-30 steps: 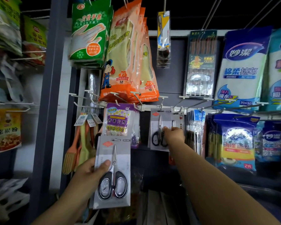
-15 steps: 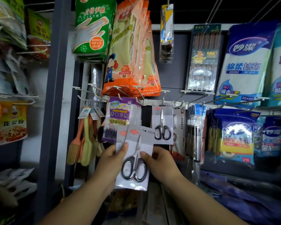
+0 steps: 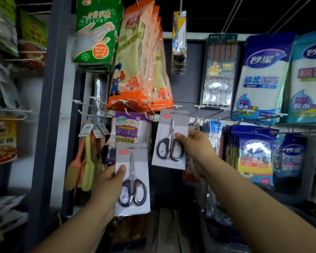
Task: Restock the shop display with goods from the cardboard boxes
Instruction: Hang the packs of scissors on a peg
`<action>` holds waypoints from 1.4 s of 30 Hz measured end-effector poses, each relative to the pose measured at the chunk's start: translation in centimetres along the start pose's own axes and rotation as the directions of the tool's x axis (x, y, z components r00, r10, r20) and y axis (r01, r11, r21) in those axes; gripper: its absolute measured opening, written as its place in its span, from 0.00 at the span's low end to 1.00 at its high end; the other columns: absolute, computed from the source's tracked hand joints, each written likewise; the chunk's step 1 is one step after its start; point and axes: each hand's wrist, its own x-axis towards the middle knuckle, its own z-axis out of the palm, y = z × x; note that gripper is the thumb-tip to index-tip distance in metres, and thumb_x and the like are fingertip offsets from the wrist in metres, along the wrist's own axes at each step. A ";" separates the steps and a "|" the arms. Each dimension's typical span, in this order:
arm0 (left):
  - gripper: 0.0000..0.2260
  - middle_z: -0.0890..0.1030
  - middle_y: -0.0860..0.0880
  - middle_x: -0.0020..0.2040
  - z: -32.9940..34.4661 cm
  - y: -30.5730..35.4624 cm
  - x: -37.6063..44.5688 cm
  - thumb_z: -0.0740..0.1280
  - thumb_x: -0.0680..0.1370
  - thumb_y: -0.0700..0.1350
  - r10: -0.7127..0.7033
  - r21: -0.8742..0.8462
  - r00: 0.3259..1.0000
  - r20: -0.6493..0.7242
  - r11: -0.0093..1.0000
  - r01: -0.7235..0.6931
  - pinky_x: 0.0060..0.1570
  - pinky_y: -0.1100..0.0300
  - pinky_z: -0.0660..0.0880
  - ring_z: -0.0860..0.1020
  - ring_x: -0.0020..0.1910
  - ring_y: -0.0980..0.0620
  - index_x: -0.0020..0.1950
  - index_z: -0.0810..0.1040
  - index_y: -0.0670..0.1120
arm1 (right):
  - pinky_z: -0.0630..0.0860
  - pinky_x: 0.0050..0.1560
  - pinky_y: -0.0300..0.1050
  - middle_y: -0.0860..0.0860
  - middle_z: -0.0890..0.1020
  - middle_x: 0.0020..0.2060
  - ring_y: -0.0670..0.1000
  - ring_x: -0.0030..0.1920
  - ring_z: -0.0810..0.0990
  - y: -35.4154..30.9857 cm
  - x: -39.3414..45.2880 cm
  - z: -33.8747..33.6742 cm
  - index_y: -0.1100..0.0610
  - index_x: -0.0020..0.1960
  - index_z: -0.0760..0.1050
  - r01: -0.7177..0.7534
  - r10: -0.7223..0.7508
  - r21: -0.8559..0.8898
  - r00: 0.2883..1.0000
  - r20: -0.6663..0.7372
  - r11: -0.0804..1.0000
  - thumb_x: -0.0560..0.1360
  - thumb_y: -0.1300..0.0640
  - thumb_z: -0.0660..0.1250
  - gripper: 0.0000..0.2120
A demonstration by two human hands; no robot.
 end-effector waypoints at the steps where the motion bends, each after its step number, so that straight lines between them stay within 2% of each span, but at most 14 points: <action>1: 0.07 0.83 0.45 0.53 -0.1 -0.1 0.0 0.62 0.81 0.42 0.006 -0.003 1.000 0.004 1.000 -0.006 0.64 0.44 0.71 0.79 0.57 0.44 0.50 0.80 0.48 | 0.82 0.46 0.54 0.54 0.85 0.37 0.53 0.36 0.83 -0.2 0.2 0.1 0.57 0.42 0.80 -0.002 0.002 -0.005 1.000 -0.006 1.000 0.77 0.60 0.68 0.05; 5: 0.08 0.83 0.46 0.52 -0.5 0.1 -0.1 0.62 0.81 0.42 0.011 -0.007 1.000 0.005 1.000 -0.011 0.63 0.45 0.72 0.79 0.56 0.45 0.50 0.80 0.50 | 0.81 0.46 0.62 0.57 0.85 0.39 0.58 0.40 0.84 -0.2 0.7 0.3 0.59 0.42 0.80 -0.036 0.035 -0.005 0.999 -0.039 0.999 0.77 0.59 0.68 0.06; 8: 0.09 0.83 0.49 0.50 -0.8 0.2 -0.3 0.62 0.81 0.42 -0.001 -0.006 1.000 -0.008 1.000 0.001 0.62 0.46 0.73 0.79 0.54 0.45 0.46 0.80 0.51 | 0.81 0.47 0.62 0.58 0.85 0.41 0.60 0.42 0.84 -0.2 0.7 0.4 0.58 0.42 0.80 -0.049 0.050 0.010 0.997 -0.051 0.999 0.77 0.59 0.68 0.06; 12: 0.09 0.84 0.46 0.49 -1.0 0.0 -0.5 0.62 0.81 0.43 -0.015 0.002 1.000 -0.005 1.000 0.015 0.60 0.46 0.74 0.80 0.51 0.44 0.46 0.80 0.50 | 0.81 0.49 0.61 0.60 0.85 0.42 0.60 0.43 0.84 -0.1 0.8 0.4 0.59 0.40 0.81 -0.051 0.054 0.049 0.997 -0.059 0.997 0.76 0.60 0.69 0.06; 17: 0.09 0.83 0.51 0.45 -1.0 0.1 -0.8 0.62 0.81 0.42 -0.018 0.016 1.000 -0.012 1.000 0.018 0.55 0.52 0.74 0.80 0.50 0.48 0.45 0.79 0.51 | 0.82 0.47 0.60 0.59 0.85 0.40 0.59 0.42 0.85 0.9 1.4 0.0 0.60 0.42 0.81 -0.079 0.083 0.048 0.994 -0.067 0.996 0.76 0.61 0.69 0.05; 22: 0.08 0.84 0.47 0.49 -1.0 0.1 -1.0 0.63 0.81 0.43 -0.035 0.014 0.999 -0.007 0.999 0.035 0.61 0.43 0.73 0.81 0.52 0.44 0.46 0.80 0.51 | 0.81 0.47 0.48 0.54 0.83 0.40 0.52 0.39 0.82 2.4 3.1 0.0 0.58 0.46 0.79 -0.101 0.087 -0.127 0.991 -0.105 0.987 0.76 0.58 0.70 0.03; 26: 0.08 0.84 0.49 0.48 -1.0 -0.1 -1.0 0.63 0.80 0.44 -0.037 0.025 0.999 -0.009 0.999 0.038 0.60 0.43 0.74 0.81 0.51 0.45 0.46 0.81 0.52 | 0.77 0.44 0.43 0.55 0.82 0.48 0.52 0.43 0.80 3.9 5.0 0.7 0.60 0.55 0.77 -0.126 0.096 -0.215 0.985 -0.145 0.968 0.78 0.56 0.67 0.10; 29: 0.07 0.85 0.49 0.46 -1.5 -0.2 -0.8 0.63 0.80 0.45 -0.032 0.043 0.999 -0.008 0.999 0.032 0.59 0.44 0.74 0.82 0.51 0.45 0.47 0.81 0.52 | 0.74 0.51 0.45 0.58 0.81 0.56 0.54 0.49 0.78 4.7 6.1 1.4 0.62 0.64 0.73 -0.150 0.110 -0.235 0.979 -0.174 0.960 0.79 0.55 0.64 0.16; 35: 0.08 0.86 0.50 0.44 -1.7 0.1 -1.0 0.62 0.80 0.44 -0.031 0.051 0.999 0.010 0.998 0.030 0.57 0.47 0.76 0.82 0.49 0.46 0.48 0.82 0.50 | 0.71 0.52 0.45 0.60 0.77 0.59 0.58 0.55 0.77 5.6 6.2 1.6 0.62 0.63 0.71 -0.241 0.171 -0.244 0.946 -0.277 0.939 0.79 0.57 0.64 0.15; 38: 0.09 0.86 0.50 0.44 -1.4 0.4 -1.4 0.62 0.81 0.44 -0.021 0.056 0.999 0.040 0.998 0.019 0.56 0.46 0.76 0.83 0.49 0.46 0.48 0.82 0.51 | 0.68 0.63 0.51 0.59 0.67 0.67 0.61 0.64 0.70 6.1 3.5 2.4 0.61 0.68 0.65 -0.273 0.157 -0.314 0.924 -0.350 0.909 0.77 0.55 0.65 0.22; 40: 0.09 0.86 0.50 0.44 -1.0 0.6 -1.7 0.62 0.81 0.44 -0.013 0.058 0.999 0.045 0.998 0.010 0.57 0.46 0.76 0.82 0.49 0.47 0.47 0.82 0.51 | 0.65 0.66 0.51 0.58 0.64 0.67 0.60 0.66 0.67 6.1 0.1 2.8 0.59 0.69 0.64 -0.181 0.008 -0.440 0.931 -0.366 0.880 0.76 0.52 0.67 0.25; 41: 0.09 0.86 0.51 0.44 -0.8 0.7 -1.8 0.62 0.81 0.44 -0.011 0.058 0.999 0.048 0.998 0.009 0.57 0.46 0.76 0.82 0.49 0.47 0.47 0.82 0.51 | 0.67 0.65 0.46 0.56 0.67 0.64 0.56 0.64 0.69 6.2 -1.6 2.9 0.58 0.68 0.65 -0.081 -0.060 -0.451 0.955 -0.289 0.889 0.76 0.52 0.67 0.24; 42: 0.09 0.86 0.51 0.45 -0.5 0.7 -1.9 0.62 0.81 0.45 -0.009 0.064 0.999 0.053 0.998 0.006 0.58 0.45 0.76 0.82 0.50 0.47 0.47 0.82 0.51 | 0.71 0.59 0.37 0.52 0.71 0.60 0.50 0.59 0.73 6.3 -3.2 3.0 0.57 0.66 0.67 0.010 -0.081 -0.397 0.983 -0.162 0.918 0.77 0.51 0.67 0.21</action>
